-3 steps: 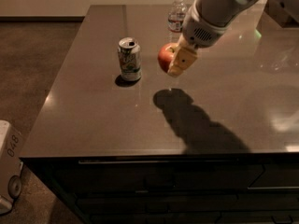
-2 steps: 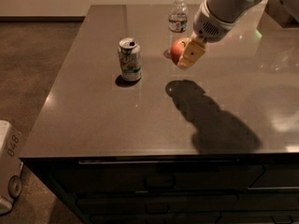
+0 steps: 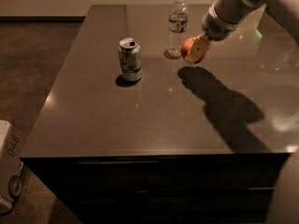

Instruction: Move apple near water bottle

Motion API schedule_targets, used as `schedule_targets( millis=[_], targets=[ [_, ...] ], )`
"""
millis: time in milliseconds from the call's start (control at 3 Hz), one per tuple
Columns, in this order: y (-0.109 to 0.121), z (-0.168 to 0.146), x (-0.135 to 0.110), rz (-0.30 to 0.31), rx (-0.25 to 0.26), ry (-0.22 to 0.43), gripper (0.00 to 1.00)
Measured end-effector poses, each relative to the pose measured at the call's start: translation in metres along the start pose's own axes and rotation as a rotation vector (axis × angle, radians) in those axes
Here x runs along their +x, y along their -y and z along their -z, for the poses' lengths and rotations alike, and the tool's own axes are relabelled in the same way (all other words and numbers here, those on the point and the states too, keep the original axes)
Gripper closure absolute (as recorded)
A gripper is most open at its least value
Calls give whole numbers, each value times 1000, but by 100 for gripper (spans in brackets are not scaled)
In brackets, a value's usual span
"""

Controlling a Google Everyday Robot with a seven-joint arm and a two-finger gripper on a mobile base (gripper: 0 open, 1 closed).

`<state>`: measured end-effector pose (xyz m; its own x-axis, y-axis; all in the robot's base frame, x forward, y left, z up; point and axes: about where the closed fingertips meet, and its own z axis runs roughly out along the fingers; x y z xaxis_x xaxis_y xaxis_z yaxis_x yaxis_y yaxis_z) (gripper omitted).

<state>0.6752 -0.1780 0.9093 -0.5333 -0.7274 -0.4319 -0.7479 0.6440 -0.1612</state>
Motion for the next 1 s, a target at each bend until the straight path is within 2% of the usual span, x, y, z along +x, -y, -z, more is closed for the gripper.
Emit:
schedule_targets(
  millis=[333,1000],
  targets=[
    [16,-25,-3,-52,-29,10,81],
    [31,-60,-12,-86,-73,18,35]
  ],
)
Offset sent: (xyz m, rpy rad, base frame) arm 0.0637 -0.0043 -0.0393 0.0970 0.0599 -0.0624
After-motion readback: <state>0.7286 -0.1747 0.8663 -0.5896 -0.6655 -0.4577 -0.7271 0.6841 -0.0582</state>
